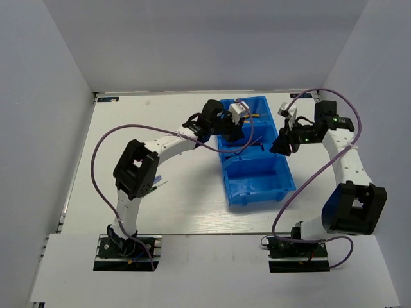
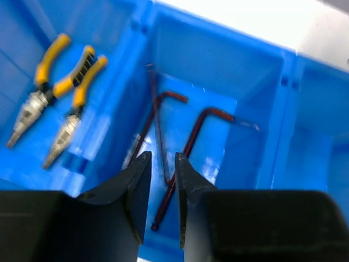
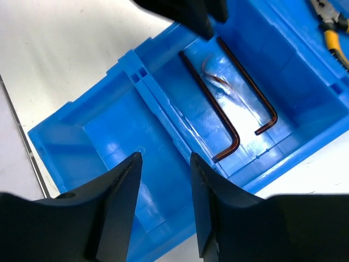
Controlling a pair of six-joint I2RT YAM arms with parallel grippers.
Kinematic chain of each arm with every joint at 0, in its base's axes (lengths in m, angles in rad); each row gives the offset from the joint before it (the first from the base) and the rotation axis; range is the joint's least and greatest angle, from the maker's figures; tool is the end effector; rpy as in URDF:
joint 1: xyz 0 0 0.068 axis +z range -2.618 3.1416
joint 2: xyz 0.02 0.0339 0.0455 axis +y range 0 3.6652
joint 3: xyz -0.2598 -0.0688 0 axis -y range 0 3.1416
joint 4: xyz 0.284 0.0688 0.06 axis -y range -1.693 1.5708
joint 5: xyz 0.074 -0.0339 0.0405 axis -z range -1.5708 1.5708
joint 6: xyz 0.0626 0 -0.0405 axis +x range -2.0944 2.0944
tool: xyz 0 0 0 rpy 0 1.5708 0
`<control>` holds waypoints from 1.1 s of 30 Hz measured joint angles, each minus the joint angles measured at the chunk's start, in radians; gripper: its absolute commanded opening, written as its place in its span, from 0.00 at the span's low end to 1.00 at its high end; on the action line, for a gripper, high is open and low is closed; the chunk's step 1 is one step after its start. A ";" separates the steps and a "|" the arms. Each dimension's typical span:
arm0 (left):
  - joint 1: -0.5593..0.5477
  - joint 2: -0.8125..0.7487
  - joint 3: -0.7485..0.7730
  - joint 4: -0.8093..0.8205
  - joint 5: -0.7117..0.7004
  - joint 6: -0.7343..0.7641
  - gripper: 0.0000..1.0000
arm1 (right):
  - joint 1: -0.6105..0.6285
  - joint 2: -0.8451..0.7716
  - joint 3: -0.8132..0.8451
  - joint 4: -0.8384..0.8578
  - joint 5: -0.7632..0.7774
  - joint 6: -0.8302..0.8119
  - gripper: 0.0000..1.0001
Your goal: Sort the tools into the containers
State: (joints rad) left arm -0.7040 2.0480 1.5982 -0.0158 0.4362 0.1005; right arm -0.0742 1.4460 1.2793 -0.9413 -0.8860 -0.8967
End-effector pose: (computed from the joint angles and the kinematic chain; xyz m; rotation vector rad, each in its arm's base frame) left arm 0.3930 -0.3684 0.2161 1.0702 1.7932 -0.8170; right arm 0.3311 0.0240 0.2817 -1.1289 1.9599 0.6961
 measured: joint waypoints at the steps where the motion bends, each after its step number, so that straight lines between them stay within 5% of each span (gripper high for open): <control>1: -0.001 0.000 -0.011 -0.005 0.000 0.000 0.39 | -0.002 -0.006 0.000 0.001 -0.003 -0.001 0.50; 3: -0.003 -0.013 -0.041 -0.002 -0.003 -0.001 0.39 | -0.004 -0.016 0.000 0.004 -0.011 0.002 0.57; 5: -0.003 -0.041 -0.079 -0.005 -0.012 -0.007 0.40 | -0.004 -0.017 0.000 0.008 -0.017 0.017 0.88; 7: -0.001 -0.094 -0.143 -0.002 -0.063 -0.034 0.40 | -0.004 -0.016 0.000 0.018 -0.029 0.023 0.90; 9: 0.003 -0.191 -0.233 -0.031 -0.170 -0.095 0.36 | 0.000 -0.013 0.002 0.027 -0.060 0.025 0.66; 10: 0.008 -0.245 -0.270 -0.062 -0.240 -0.138 0.30 | 0.004 -0.008 0.004 0.028 -0.077 0.021 0.47; 11: 0.013 -0.298 -0.301 -0.090 -0.311 -0.187 0.25 | 0.011 0.000 0.011 0.028 -0.091 0.024 0.10; 12: 0.022 -0.354 -0.325 -0.136 -0.388 -0.243 0.19 | 0.028 0.015 0.024 0.027 -0.099 0.035 0.00; 15: 0.065 -0.522 -0.386 -0.309 -0.615 -0.477 0.18 | 0.138 0.079 0.082 0.032 -0.104 0.071 0.00; 17: 0.103 -0.614 -0.437 -0.423 -0.715 -0.623 0.39 | 0.223 0.116 0.105 0.053 -0.093 0.089 0.05; 21: 0.191 -0.761 -0.634 -0.565 -0.807 -0.782 0.57 | 0.378 0.187 0.152 0.079 -0.056 0.131 0.24; 25: 0.243 -0.777 -0.736 -0.637 -0.801 -0.743 0.60 | 0.487 0.288 0.251 0.090 -0.046 0.172 0.29; 33: 0.318 -0.628 -0.705 -0.605 -0.726 -0.538 0.60 | 0.522 0.320 0.250 0.115 -0.029 0.217 0.30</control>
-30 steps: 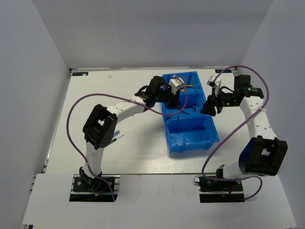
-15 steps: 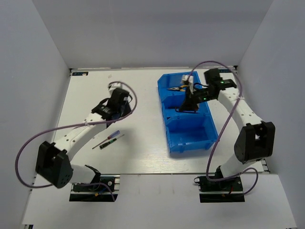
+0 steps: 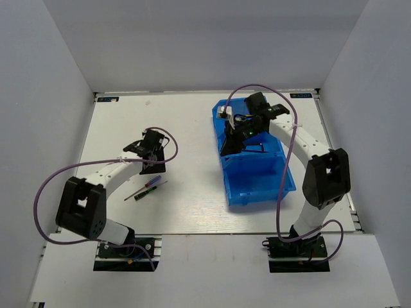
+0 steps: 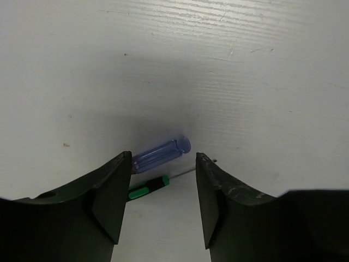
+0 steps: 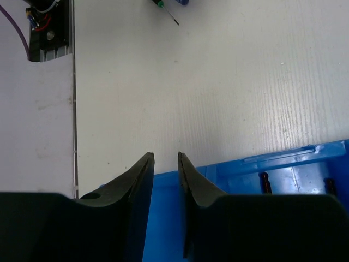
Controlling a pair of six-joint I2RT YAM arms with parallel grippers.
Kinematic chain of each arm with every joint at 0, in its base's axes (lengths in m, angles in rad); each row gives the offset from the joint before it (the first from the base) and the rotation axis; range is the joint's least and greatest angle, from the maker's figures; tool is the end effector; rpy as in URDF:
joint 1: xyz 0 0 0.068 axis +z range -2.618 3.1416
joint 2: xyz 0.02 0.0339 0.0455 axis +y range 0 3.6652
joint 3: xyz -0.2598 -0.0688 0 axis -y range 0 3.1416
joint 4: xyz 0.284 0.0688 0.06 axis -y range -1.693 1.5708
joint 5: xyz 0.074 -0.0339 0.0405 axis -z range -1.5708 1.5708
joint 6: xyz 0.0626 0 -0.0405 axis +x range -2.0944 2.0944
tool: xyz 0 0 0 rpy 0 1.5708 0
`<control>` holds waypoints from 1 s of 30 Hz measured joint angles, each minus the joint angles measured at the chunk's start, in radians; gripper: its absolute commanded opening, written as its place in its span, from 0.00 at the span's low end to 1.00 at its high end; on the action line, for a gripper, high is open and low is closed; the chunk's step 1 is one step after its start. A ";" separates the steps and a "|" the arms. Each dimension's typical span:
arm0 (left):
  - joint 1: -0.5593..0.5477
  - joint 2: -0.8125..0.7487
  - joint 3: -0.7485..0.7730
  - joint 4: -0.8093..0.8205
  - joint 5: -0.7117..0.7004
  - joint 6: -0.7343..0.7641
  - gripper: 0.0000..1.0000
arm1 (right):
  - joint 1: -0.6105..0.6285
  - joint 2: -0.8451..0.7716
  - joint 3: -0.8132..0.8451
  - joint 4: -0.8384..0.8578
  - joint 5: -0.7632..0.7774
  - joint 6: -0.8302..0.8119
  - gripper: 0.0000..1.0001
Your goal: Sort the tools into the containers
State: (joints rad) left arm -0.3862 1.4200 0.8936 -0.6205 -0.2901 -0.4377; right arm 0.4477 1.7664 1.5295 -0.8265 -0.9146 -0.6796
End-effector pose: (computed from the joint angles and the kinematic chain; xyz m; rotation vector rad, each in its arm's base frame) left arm 0.2956 -0.1009 0.1574 -0.1508 2.6345 0.1258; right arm 0.3528 0.2244 0.2620 -1.5006 1.8161 1.0721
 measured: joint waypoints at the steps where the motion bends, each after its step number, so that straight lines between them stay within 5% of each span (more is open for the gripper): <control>1: 0.007 0.017 0.000 0.007 0.014 0.018 0.59 | 0.000 -0.006 -0.013 0.004 0.002 0.002 0.32; 19: 0.033 0.184 0.002 0.050 0.159 0.124 0.50 | -0.002 -0.091 -0.106 0.015 0.043 0.004 0.32; 22: 0.034 0.187 0.004 0.043 0.159 0.123 0.45 | -0.002 -0.091 -0.106 0.015 0.045 0.004 0.32; 27: 0.033 0.198 0.016 0.031 0.157 0.124 0.23 | -0.003 -0.091 -0.106 0.015 0.045 0.004 0.32; 29: 0.034 0.208 0.027 0.017 0.150 0.126 0.25 | -0.004 -0.092 -0.106 0.014 0.045 0.004 0.32; 30: 0.034 0.215 0.036 0.008 0.147 0.127 0.39 | -0.005 -0.092 -0.107 0.015 0.045 0.004 0.32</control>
State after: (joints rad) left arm -0.3519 1.6352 0.9295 -0.6121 -0.1429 -0.3111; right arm 0.4427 1.6741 1.4227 -0.8116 -0.8692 -0.6754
